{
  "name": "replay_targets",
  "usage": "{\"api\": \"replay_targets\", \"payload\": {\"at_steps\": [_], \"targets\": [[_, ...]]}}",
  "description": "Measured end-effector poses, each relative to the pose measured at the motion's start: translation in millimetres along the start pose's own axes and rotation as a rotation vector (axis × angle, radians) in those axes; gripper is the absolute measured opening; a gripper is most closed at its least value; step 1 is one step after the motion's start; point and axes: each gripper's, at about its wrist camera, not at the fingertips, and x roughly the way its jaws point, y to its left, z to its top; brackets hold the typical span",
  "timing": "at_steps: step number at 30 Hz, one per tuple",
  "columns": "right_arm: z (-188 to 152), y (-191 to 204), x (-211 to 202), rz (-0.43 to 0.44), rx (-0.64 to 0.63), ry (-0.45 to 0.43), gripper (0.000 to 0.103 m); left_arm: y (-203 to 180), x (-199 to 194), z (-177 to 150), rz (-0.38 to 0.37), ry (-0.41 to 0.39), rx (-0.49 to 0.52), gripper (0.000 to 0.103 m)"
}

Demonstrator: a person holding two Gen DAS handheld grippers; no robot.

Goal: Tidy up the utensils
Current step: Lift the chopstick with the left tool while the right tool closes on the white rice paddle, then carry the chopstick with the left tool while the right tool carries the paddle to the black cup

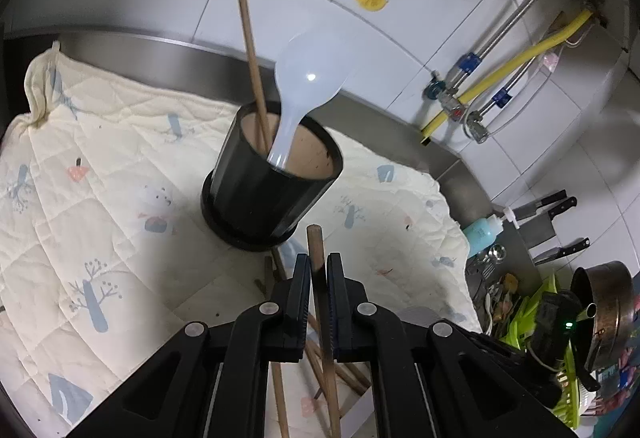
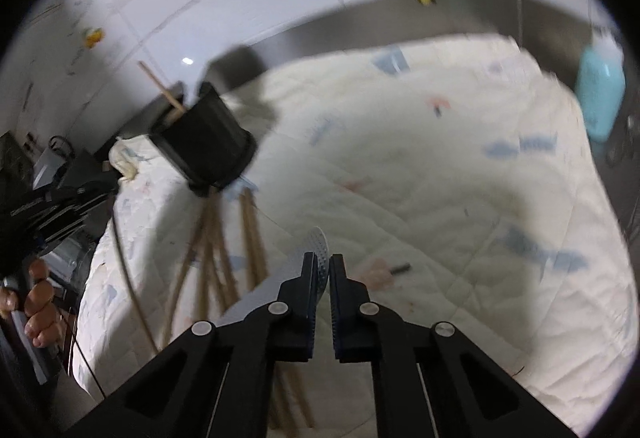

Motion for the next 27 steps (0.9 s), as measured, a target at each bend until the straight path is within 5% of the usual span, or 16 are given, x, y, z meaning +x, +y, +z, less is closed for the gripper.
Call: {"api": "replay_targets", "payload": {"at_steps": [27], "targets": [[42, 62, -68, 0.0, -0.196, -0.222, 0.005, -57, -76, 32, -0.043, -0.187, 0.111, 0.007]]}}
